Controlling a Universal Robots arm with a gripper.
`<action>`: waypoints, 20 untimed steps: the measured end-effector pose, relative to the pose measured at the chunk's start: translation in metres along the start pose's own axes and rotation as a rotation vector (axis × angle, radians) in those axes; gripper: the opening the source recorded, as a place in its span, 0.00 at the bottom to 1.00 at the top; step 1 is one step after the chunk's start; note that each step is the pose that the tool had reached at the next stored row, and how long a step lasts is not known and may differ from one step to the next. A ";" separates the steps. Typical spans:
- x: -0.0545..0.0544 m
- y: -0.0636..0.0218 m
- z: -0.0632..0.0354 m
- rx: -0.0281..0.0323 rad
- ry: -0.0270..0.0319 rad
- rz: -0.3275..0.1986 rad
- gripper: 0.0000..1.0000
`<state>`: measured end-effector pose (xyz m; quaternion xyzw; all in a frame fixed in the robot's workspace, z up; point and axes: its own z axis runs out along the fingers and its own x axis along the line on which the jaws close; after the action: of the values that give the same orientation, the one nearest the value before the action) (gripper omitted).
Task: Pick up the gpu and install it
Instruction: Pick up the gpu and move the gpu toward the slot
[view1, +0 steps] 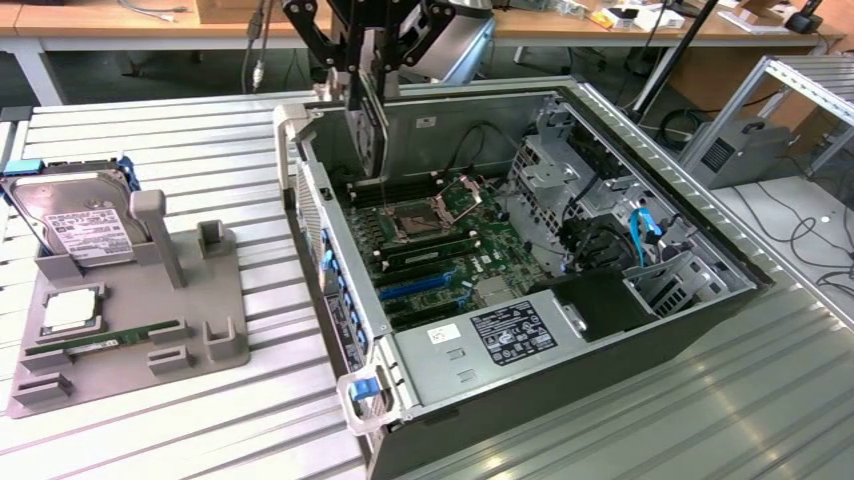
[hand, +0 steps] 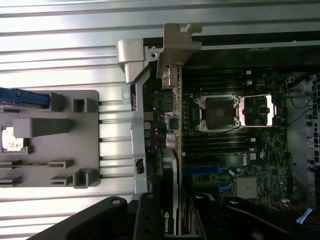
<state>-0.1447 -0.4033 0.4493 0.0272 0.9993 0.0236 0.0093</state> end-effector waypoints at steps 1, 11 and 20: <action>-0.001 0.0001 0.0001 0.0000 0.0000 0.000 0.27; -0.012 0.0007 0.0002 0.0000 0.0000 0.000 0.27; -0.023 0.0012 0.0005 0.0000 0.0001 0.000 0.27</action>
<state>-0.1214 -0.4033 0.4493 0.0272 0.9993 0.0236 0.0093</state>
